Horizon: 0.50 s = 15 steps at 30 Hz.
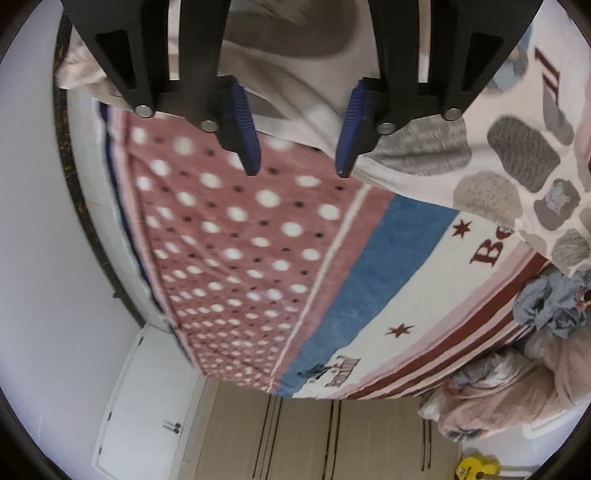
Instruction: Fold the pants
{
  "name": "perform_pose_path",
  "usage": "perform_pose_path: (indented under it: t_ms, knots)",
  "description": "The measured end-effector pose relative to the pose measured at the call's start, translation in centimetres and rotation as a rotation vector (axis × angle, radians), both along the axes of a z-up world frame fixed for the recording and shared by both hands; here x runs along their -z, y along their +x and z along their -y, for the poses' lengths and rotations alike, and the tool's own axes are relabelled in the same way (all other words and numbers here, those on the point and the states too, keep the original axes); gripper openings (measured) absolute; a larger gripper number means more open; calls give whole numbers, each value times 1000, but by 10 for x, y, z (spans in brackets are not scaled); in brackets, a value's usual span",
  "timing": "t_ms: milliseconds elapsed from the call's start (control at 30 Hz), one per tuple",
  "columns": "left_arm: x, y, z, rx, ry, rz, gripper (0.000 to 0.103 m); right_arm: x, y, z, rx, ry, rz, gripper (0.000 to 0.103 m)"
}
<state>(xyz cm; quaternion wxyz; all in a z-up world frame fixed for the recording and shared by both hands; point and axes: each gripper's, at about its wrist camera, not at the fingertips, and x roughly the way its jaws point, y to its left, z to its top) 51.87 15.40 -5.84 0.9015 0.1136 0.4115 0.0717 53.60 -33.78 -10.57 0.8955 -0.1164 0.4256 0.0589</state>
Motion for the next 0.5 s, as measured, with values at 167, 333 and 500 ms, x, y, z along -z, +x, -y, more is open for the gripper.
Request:
perform_pose_path:
  t_ms: [167, 333, 500]
  knots:
    - [-11, -37, 56, 107, -199, 60, 61, -14, -33, 40, 25, 40, -11, 36]
    - [5, -65, 137, 243, -252, 55, 65, 2, -62, 70, 43, 93, -45, 10]
    - [19, -70, 191, 278, -249, 44, 65, 38, -64, 92, 76, 101, -97, 10]
